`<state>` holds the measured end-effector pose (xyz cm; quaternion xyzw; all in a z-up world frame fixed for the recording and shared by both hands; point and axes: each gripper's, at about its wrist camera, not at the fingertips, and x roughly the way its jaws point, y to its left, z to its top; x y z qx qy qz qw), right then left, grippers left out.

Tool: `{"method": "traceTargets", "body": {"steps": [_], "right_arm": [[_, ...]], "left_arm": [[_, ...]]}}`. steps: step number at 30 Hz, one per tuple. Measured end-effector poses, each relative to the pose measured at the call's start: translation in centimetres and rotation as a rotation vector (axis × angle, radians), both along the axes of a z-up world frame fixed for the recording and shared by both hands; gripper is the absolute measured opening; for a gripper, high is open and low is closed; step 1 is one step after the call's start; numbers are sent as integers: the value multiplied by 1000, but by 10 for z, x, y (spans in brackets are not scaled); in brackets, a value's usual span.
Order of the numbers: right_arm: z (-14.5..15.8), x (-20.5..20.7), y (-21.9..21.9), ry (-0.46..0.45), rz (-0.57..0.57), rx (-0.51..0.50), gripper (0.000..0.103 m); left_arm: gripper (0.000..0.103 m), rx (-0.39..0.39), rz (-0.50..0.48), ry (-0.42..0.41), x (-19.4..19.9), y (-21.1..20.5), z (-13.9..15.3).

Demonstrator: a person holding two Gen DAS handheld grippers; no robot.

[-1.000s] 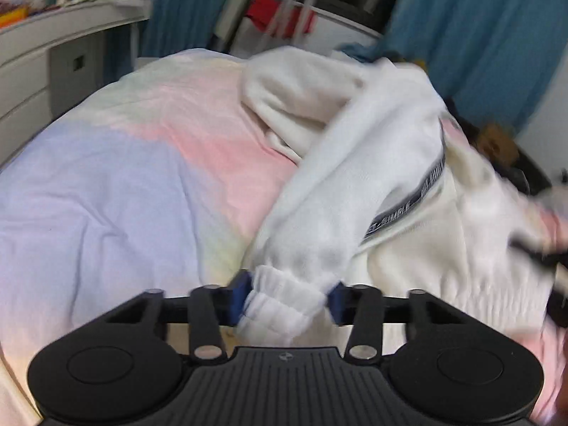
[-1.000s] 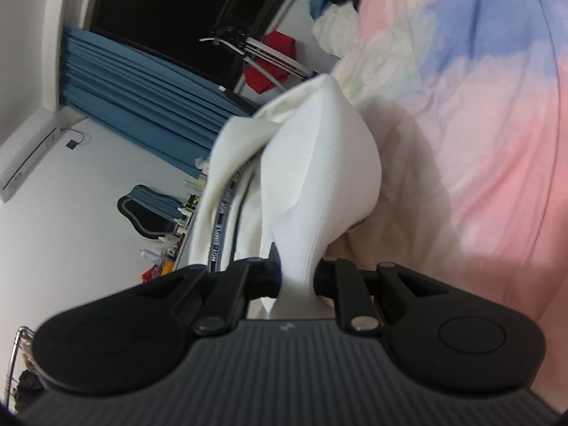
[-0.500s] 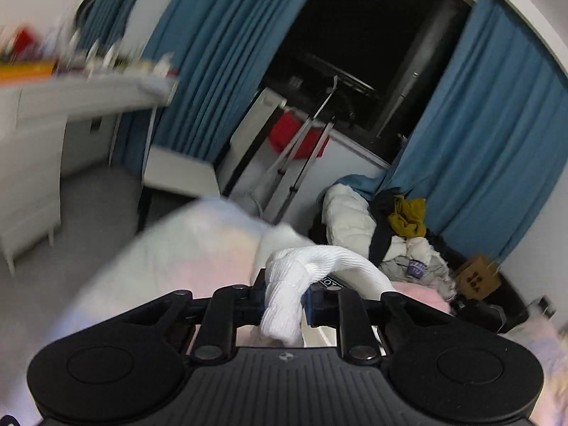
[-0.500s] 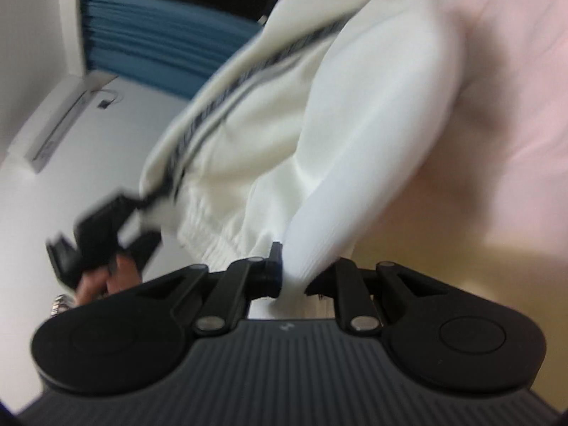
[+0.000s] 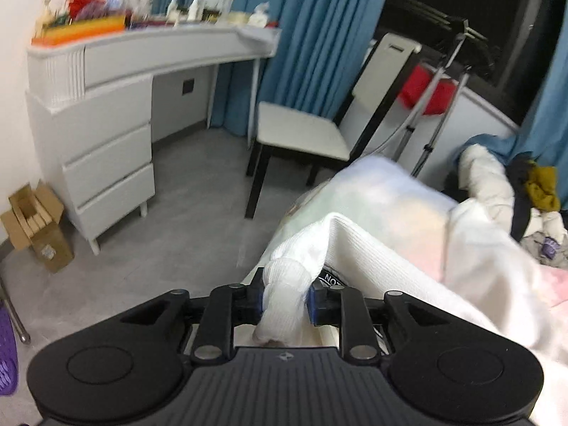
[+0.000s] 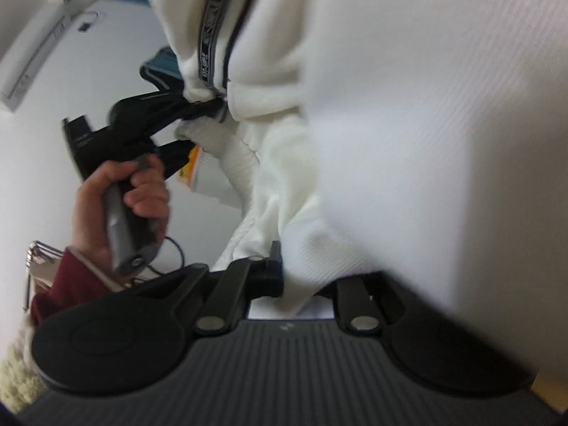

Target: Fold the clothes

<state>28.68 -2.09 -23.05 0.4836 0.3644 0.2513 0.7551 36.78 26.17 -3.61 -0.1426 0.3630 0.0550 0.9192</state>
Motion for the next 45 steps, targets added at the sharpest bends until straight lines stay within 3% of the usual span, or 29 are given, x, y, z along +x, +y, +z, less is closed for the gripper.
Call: {"method": "traceTargets", "body": {"steps": [3, 6, 9, 11, 12, 14, 17, 18, 22, 27, 30, 33, 39, 41, 42, 44, 45], "right_arm": [[2, 3, 4, -8, 16, -20, 13], [10, 3, 2, -7, 34, -20, 14], [14, 3, -11, -6, 47, -39, 19], [20, -5, -16, 2, 50, -63, 41], [22, -11, -20, 7, 46, -73, 45], [28, -25, -25, 10, 24, -100, 68], [39, -45, -30, 4, 11, -166, 89], [43, -52, -32, -1, 10, -189, 92], [55, -89, -47, -30, 24, -277, 93], [78, -119, -79, -84, 25, -394, 93], [98, -139, -103, -160, 8, -483, 93], [118, -158, -138, -249, -30, -586, 93], [150, -192, -193, -381, -200, -691, 93], [153, -196, -210, -384, -250, -683, 93], [154, -194, -217, -379, -261, -660, 91], [152, -182, -223, -360, -272, -622, 75], [153, -174, -227, -352, -281, -605, 74]], "left_arm": [[26, 2, -12, -17, 9, -1, -15], [27, -18, -24, -45, 3, -1, -9], [36, -42, -26, -57, -26, 6, -6], [49, -62, -19, -67, -45, 14, -2], [54, -69, -16, -76, -56, 20, 2], [55, -52, -9, -90, -84, 20, 15], [72, -46, -5, -129, -130, 20, 40], [79, -49, -2, -144, -145, 19, 48], [83, -24, -11, -202, -198, 5, 76], [83, 4, -54, -258, -250, -46, 96], [83, 4, -103, -290, -278, -84, 98], [83, 56, -146, -327, -307, -132, 96], [83, 15, -212, -336, -331, -214, 70], [83, 9, -228, -313, -326, -235, 60], [83, 5, -232, -307, -322, -243, 55], [83, 6, -247, -304, -312, -259, 48], [83, 24, -250, -303, -303, -264, 43]]}}
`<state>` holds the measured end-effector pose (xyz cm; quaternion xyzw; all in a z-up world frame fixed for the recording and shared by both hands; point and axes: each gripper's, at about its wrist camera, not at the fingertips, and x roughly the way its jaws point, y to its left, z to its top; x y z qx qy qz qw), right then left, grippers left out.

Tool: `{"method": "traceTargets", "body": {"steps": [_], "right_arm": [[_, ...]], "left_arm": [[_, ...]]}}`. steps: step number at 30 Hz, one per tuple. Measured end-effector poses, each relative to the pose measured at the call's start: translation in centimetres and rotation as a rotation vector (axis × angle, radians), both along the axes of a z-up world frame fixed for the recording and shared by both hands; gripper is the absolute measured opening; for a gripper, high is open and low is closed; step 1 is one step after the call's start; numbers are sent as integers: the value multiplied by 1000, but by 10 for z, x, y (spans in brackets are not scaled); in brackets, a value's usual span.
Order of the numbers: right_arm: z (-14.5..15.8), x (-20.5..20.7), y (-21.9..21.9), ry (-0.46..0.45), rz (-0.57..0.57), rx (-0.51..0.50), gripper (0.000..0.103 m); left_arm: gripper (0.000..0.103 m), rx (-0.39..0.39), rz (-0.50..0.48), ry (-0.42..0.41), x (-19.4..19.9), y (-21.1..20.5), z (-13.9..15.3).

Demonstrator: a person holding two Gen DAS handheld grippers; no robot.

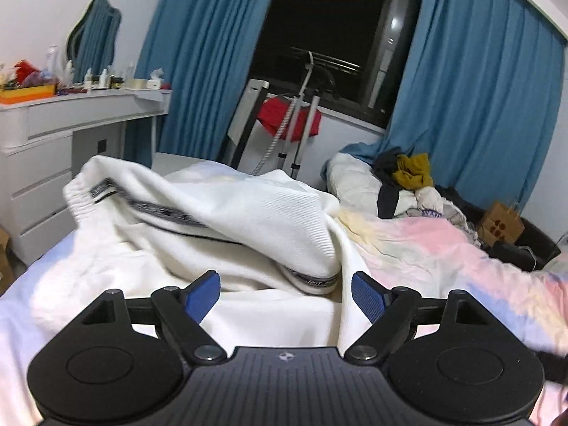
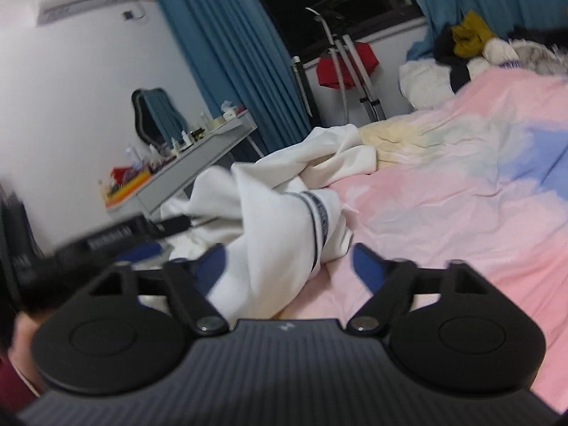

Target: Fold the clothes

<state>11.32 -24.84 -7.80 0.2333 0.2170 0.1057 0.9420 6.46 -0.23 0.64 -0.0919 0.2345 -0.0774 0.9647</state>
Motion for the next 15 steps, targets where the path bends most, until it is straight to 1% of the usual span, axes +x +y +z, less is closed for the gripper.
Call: {"method": "traceTargets", "body": {"steps": [2, 3, 5, 7, 10, 11, 13, 15], "right_arm": [[2, 17, -8, 6, -12, 37, 68], [4, 26, -13, 13, -12, 60, 67], [9, 49, -18, 28, 0, 103, 67], [17, 79, -19, 43, 24, 126, 66], [24, 136, -16, 94, 63, 198, 67], [22, 159, -13, 124, 69, 222, 67], [17, 202, -2, 171, 84, 229, 67], [9, 242, 9, 216, 87, 188, 67]], "left_arm": [[83, 38, 0, -4, 17, -9, -11], [83, 48, -2, 1, 30, -11, -18], [83, 39, -11, 20, 46, -13, -33], [83, 20, -15, 42, 65, -9, -46], [83, 11, -14, 48, 89, 4, -63], [83, 10, -13, 49, 96, 8, -68], [83, -4, -10, 46, 107, 12, -76], [83, -20, -8, 41, 116, 18, -83]]}}
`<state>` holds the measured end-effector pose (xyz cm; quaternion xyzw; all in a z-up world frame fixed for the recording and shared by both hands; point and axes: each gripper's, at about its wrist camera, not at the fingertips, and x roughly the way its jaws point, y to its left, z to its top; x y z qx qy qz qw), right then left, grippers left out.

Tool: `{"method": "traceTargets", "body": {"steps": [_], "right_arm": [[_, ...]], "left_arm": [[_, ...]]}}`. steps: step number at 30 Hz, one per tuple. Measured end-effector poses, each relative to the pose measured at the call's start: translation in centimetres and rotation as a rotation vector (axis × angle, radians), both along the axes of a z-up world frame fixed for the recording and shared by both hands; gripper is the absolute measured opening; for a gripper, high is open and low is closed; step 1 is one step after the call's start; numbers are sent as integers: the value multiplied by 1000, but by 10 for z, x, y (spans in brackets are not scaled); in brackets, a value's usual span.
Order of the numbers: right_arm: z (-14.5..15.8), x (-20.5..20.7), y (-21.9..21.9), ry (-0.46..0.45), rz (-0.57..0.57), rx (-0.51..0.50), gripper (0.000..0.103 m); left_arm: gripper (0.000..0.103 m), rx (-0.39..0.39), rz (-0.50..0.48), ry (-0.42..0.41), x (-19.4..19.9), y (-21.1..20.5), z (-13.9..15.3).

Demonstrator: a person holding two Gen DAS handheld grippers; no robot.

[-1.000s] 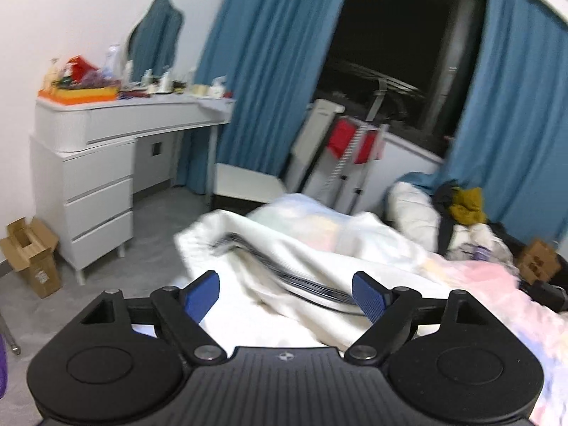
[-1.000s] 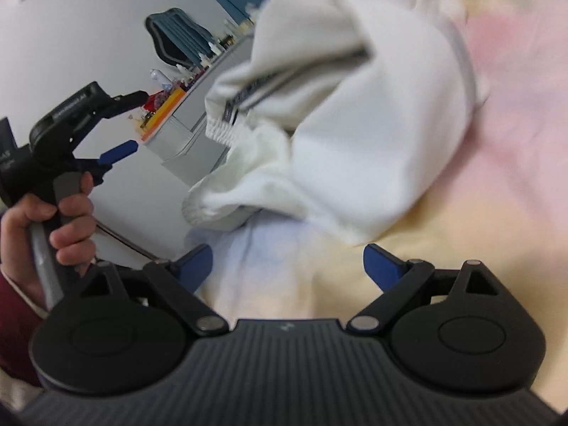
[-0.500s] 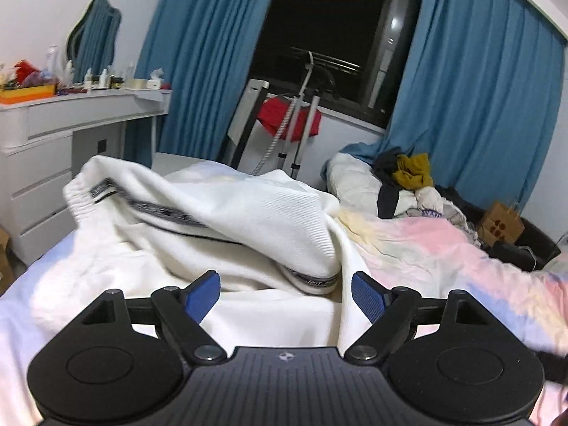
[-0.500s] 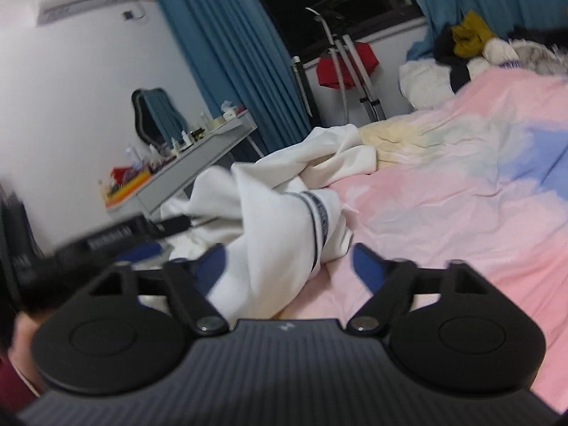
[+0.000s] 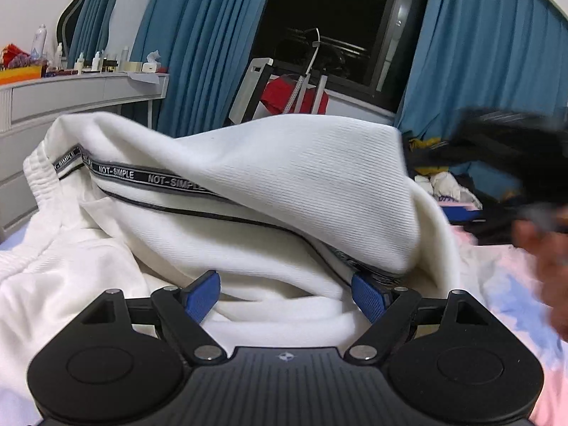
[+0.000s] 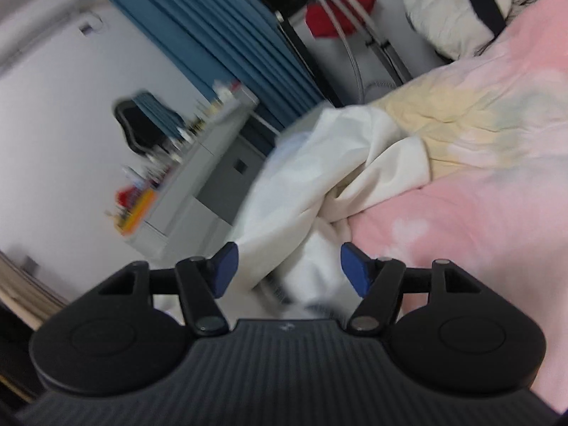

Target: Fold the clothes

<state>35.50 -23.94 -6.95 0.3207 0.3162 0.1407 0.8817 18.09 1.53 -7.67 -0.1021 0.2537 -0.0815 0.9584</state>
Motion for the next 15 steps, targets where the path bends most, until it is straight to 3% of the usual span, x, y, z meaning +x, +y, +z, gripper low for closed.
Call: {"method": "traceTargets", "body": {"steps": [4, 8, 11, 13, 15], "right_arm": [[-31, 65, -8, 110, -122, -20, 66], [-75, 111, -37, 223, -308, 76, 66], [-105, 137, -42, 275, -372, 80, 66], [-113, 143, -41, 253, -389, 79, 64], [-113, 145, -39, 221, -387, 58, 27]], "left_arm": [[83, -50, 4, -5, 15, 14, -13], [83, -118, 0, 5, 31, 27, -26], [87, -135, -4, 2, 41, 33, -34], [89, -146, -4, -6, 46, 36, -39], [89, -150, -3, -15, 51, 38, -44]]}}
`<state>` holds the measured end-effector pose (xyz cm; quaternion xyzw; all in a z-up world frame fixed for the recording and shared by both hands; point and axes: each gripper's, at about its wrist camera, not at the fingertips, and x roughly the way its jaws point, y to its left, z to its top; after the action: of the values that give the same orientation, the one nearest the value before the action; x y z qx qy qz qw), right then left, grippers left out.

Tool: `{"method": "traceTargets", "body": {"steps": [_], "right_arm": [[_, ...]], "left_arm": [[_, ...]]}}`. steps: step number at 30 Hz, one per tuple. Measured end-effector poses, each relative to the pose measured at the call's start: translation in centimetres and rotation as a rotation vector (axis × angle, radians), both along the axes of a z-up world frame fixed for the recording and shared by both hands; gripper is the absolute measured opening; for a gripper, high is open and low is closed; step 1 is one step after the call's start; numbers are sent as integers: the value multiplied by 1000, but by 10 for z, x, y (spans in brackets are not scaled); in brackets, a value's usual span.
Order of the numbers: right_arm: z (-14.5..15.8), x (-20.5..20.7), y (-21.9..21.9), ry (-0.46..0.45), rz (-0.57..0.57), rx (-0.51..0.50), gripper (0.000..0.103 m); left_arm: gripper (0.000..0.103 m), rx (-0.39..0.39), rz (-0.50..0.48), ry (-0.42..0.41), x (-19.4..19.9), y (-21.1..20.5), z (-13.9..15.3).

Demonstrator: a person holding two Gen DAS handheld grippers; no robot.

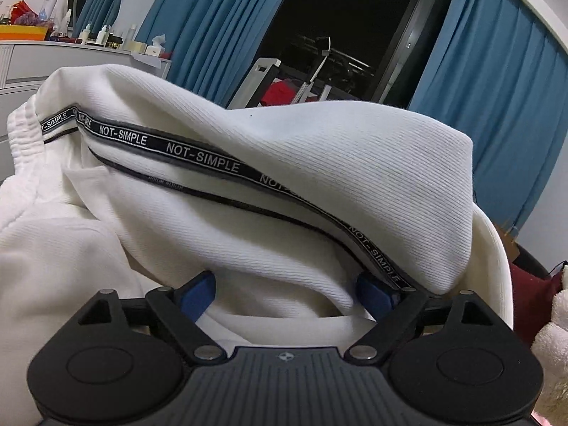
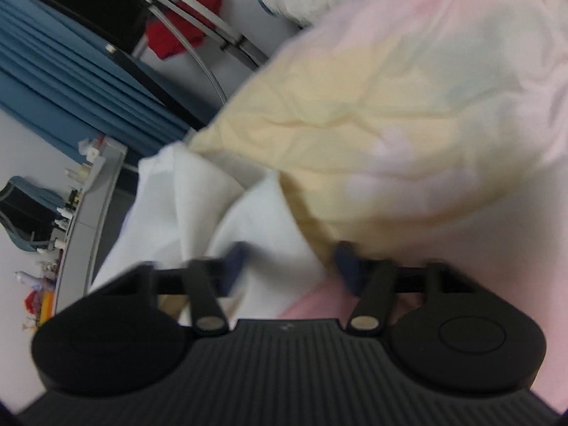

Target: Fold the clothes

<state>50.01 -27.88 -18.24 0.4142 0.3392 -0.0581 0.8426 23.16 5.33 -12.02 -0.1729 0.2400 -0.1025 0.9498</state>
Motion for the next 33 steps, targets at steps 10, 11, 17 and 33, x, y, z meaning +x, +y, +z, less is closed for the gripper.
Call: {"method": "traceTargets", "body": {"steps": [10, 11, 17, 33], "right_arm": [[107, -113, -48, -318, -44, -208, 10], [116, -126, -63, -333, -71, -222, 10], [147, -231, -161, -386, -313, -276, 10], [44, -362, -219, -120, -658, -69, 47]], "left_arm": [[87, 17, -2, -5, 4, 7, 3], [87, 22, -3, -8, 4, 8, 3], [87, 39, -24, 2, -4, -5, 14], [87, 60, -49, 13, -25, -5, 20]]}}
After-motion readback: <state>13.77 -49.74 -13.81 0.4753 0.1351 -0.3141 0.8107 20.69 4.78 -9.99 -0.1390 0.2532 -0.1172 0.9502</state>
